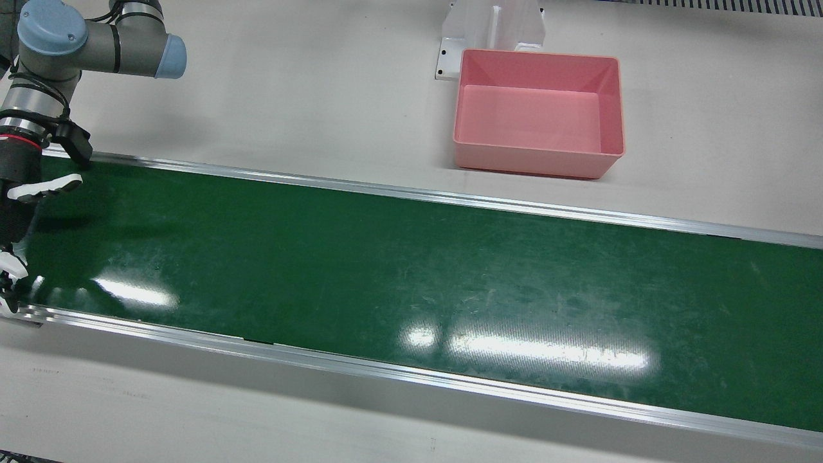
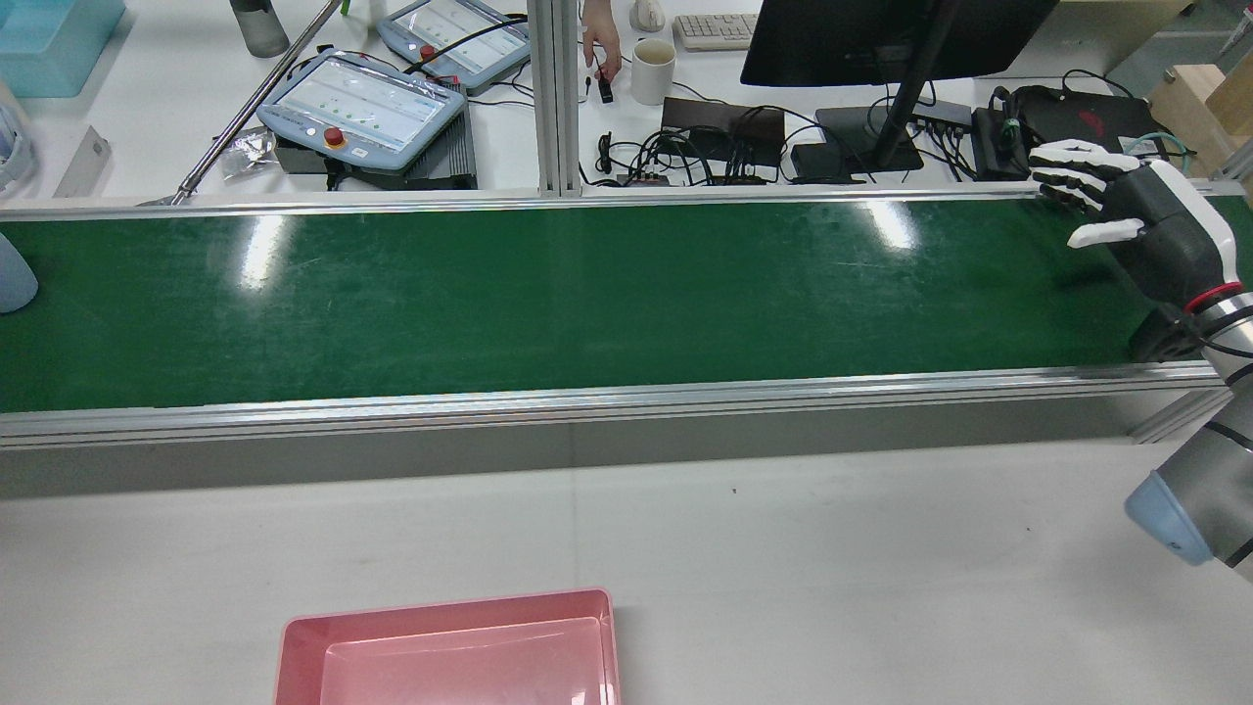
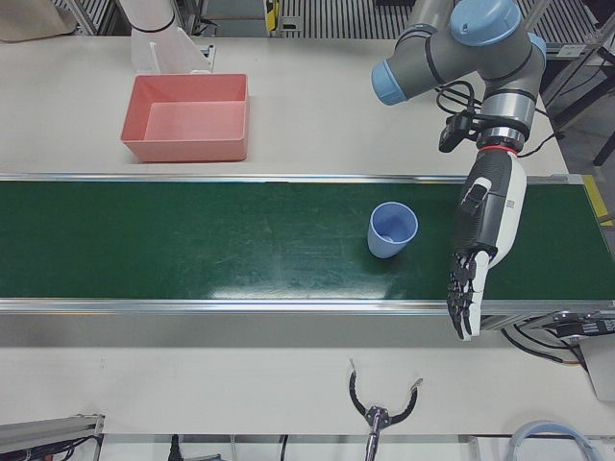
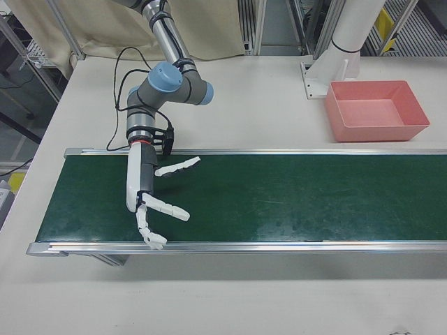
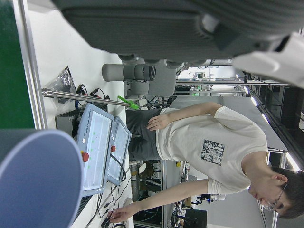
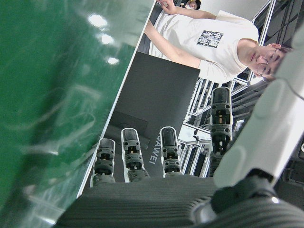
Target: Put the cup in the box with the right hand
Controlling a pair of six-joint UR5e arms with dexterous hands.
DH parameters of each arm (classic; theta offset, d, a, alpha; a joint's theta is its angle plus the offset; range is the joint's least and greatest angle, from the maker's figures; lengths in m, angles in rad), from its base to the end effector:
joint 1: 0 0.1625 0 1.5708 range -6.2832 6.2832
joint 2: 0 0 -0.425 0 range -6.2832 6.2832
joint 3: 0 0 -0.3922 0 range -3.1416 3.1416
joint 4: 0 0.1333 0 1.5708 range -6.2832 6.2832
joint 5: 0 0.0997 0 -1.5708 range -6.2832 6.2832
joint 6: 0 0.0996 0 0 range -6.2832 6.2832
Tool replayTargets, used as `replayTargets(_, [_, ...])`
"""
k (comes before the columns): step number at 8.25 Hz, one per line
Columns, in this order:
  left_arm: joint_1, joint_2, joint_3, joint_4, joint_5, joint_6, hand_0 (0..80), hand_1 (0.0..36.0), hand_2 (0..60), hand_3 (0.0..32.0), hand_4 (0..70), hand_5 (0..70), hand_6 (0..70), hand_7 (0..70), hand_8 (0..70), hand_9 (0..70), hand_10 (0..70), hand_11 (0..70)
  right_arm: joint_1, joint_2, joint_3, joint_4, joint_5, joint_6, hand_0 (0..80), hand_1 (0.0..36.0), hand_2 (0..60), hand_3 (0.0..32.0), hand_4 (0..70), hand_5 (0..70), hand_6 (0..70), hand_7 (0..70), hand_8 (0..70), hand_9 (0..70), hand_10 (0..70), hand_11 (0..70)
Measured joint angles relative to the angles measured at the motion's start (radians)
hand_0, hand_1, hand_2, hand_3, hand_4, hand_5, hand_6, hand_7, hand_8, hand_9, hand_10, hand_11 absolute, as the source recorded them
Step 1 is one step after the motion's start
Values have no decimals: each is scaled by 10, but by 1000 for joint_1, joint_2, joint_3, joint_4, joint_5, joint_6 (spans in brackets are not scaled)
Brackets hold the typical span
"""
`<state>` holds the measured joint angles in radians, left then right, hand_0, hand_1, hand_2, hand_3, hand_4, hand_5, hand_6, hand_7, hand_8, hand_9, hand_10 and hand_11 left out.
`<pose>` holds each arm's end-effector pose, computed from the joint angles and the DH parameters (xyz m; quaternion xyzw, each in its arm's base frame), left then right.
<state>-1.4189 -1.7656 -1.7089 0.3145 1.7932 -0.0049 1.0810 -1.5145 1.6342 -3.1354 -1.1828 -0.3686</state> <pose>-0.0265 -0.5624 0.5492 -0.1330 0.7009 -0.6885 0.1301 -0.0925 -0.5369 0.6273 0.0827 -0.7425 0.6502 0.1385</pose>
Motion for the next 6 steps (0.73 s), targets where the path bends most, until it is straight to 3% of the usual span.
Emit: replayTargets(6, [0, 0, 0, 0, 0, 0, 0, 0, 0, 0, 0, 0, 0, 0, 0, 0, 0, 0, 7, -2, 2, 0, 1, 4, 493, 14, 0, 238, 293, 53, 55, 359, 151, 189, 103, 154])
